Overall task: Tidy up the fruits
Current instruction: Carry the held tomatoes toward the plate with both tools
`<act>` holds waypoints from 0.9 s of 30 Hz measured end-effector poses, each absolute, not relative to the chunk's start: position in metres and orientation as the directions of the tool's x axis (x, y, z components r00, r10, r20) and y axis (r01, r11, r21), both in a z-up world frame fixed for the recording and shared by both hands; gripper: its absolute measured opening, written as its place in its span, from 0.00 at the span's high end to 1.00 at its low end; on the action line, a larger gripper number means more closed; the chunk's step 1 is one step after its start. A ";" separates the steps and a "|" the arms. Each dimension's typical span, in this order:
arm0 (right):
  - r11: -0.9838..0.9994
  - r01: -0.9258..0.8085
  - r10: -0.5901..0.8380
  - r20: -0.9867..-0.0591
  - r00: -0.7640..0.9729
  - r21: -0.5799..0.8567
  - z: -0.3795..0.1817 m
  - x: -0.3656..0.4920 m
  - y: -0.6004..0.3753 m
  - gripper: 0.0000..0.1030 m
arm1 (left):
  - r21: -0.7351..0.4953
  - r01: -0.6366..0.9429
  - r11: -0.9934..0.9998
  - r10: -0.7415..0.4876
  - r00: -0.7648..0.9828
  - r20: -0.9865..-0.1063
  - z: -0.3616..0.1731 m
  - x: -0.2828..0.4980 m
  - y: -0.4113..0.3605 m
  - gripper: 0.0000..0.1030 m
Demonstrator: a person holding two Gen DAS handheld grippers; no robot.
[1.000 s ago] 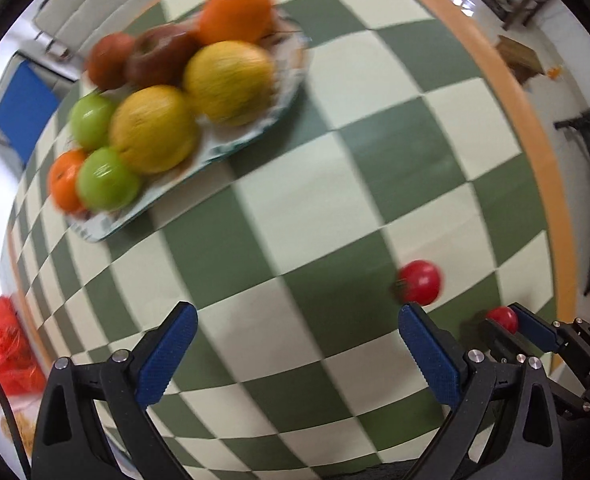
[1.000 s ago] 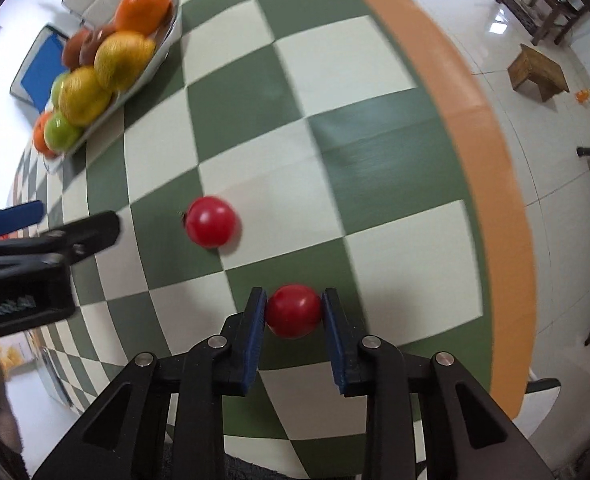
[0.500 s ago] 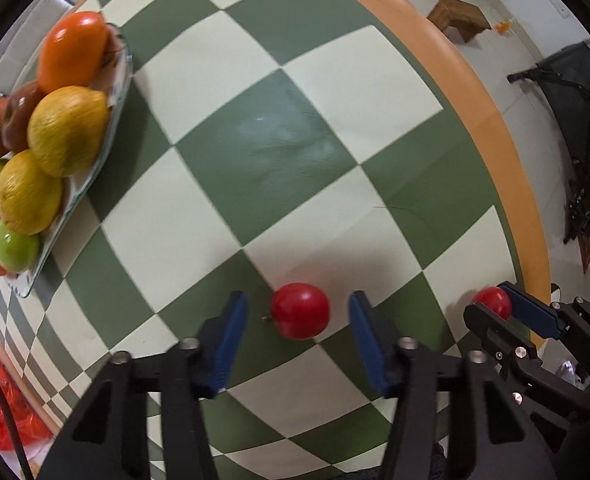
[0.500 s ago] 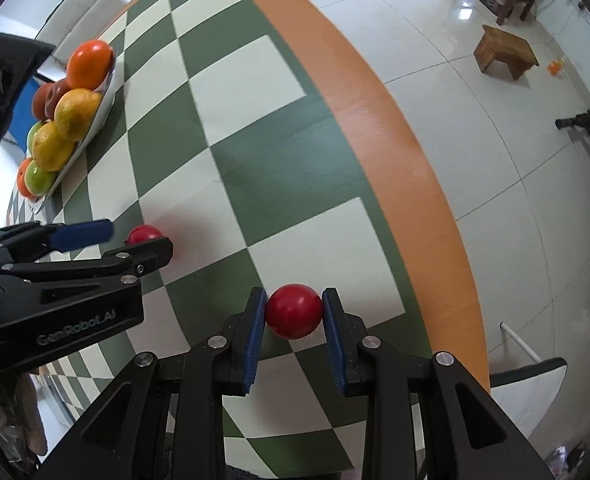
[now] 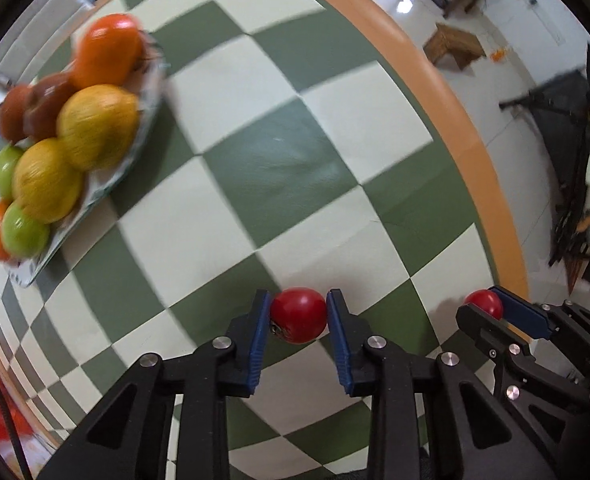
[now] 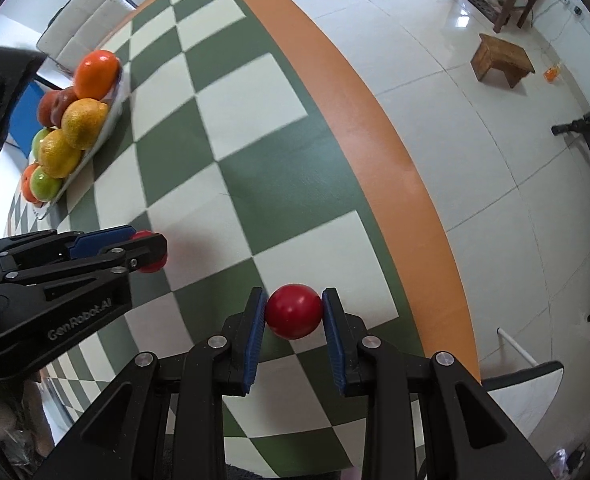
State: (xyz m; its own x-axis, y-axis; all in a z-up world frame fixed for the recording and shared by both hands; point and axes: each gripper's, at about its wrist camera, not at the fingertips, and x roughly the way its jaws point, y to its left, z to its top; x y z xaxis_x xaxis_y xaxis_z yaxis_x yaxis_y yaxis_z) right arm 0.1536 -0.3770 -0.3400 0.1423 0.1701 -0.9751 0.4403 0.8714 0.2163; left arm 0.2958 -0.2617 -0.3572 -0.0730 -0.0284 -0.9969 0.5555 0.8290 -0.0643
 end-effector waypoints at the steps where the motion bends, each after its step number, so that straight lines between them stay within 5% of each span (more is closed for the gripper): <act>1: 0.874 0.432 0.173 -0.974 0.148 0.221 -0.337 0.157 -0.375 0.70 | -0.076 0.535 0.841 -0.045 -0.070 -0.997 -0.352 0.300 -0.252 0.75; 11: 0.891 0.252 0.316 -0.915 0.253 0.377 -0.296 0.237 -0.307 0.70 | -0.164 0.176 0.971 -0.175 0.046 -0.983 -0.289 0.345 -0.109 0.75; 20: 0.802 0.188 0.499 -0.809 0.311 0.567 -0.314 0.325 -0.243 0.70 | -0.346 -0.279 0.896 -0.352 0.029 -0.935 -0.320 0.399 0.008 0.75; 27: 0.863 0.129 0.442 -0.854 0.276 0.488 -0.336 0.357 -0.216 0.70 | -0.401 -0.423 0.812 -0.419 0.056 -0.906 -0.342 0.415 0.037 0.75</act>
State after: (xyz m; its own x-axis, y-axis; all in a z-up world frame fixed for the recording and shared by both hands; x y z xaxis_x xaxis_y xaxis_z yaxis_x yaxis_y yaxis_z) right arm 0.3573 -0.2159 -0.3365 0.2763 0.4417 -0.8536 0.1288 0.8631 0.4883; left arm 0.4150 0.0370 -0.3416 0.0556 -0.4188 -0.9064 -0.4228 0.8125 -0.4014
